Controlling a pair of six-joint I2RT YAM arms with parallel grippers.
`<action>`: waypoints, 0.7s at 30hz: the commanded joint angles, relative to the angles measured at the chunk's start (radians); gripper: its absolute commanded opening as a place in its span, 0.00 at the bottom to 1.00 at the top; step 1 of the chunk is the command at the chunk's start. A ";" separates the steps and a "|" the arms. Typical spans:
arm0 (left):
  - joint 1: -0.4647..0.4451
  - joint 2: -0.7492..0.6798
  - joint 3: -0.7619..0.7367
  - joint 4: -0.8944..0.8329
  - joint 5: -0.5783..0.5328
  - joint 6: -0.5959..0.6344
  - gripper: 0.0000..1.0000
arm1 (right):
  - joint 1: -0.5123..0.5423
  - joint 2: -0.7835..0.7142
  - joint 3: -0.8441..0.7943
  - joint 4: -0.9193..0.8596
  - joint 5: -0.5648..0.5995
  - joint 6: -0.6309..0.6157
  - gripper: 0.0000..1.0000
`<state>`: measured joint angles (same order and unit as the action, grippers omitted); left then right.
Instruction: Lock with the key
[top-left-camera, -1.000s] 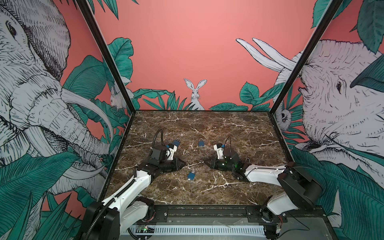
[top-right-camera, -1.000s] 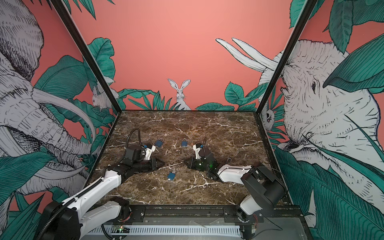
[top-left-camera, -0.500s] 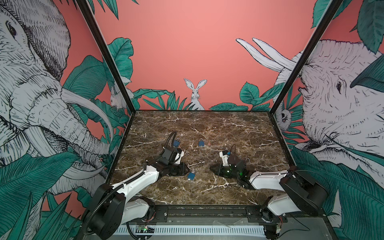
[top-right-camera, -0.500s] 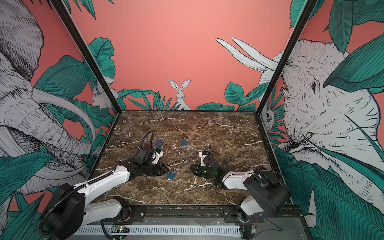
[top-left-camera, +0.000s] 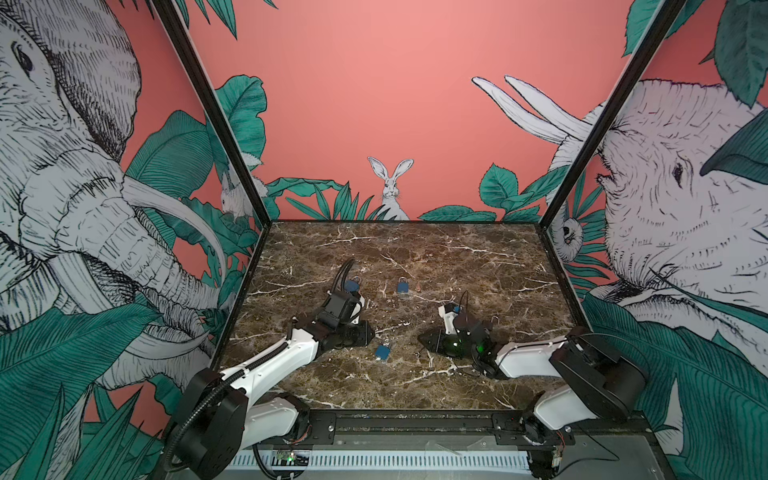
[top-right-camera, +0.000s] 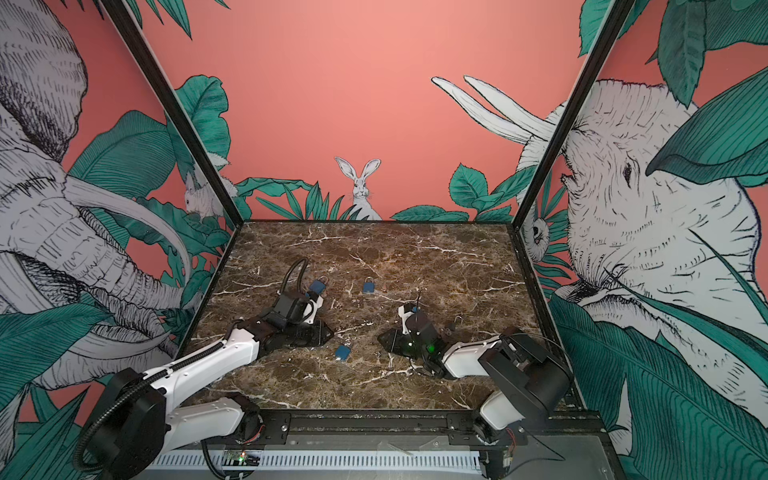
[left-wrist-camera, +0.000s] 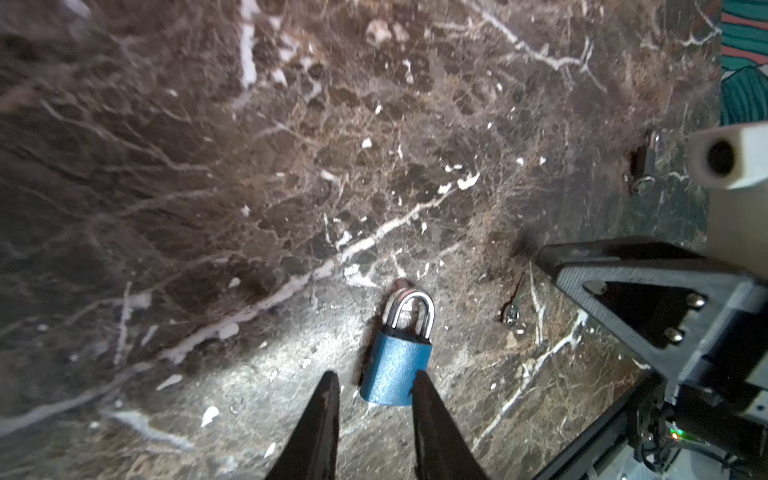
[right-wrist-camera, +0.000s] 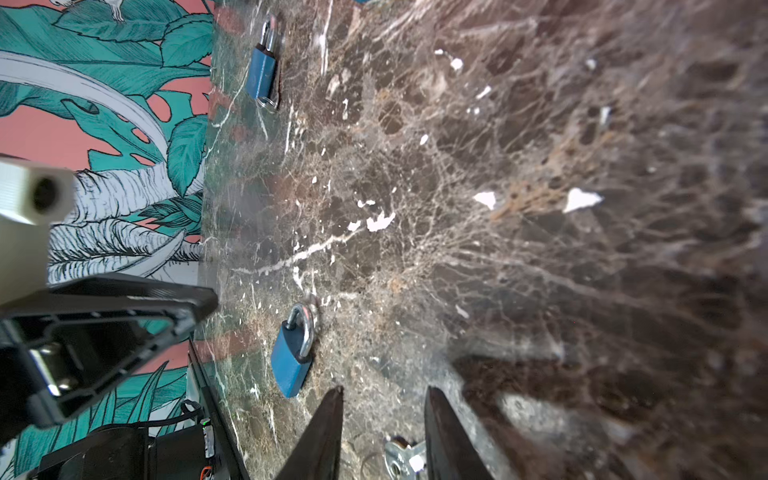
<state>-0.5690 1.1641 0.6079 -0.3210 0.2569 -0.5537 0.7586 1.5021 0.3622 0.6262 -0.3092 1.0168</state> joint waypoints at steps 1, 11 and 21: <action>-0.002 -0.054 0.048 -0.057 -0.088 0.029 0.30 | -0.002 -0.022 0.019 -0.043 0.024 -0.035 0.35; -0.003 -0.175 0.076 -0.150 -0.315 0.091 0.33 | -0.002 -0.252 0.135 -0.541 0.192 -0.248 0.48; -0.003 -0.225 0.162 -0.223 -0.607 0.187 0.34 | -0.003 -0.581 0.180 -0.918 0.578 -0.345 0.68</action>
<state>-0.5690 0.9699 0.7368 -0.5068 -0.2111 -0.4126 0.7582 0.9840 0.5362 -0.1482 0.0998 0.7174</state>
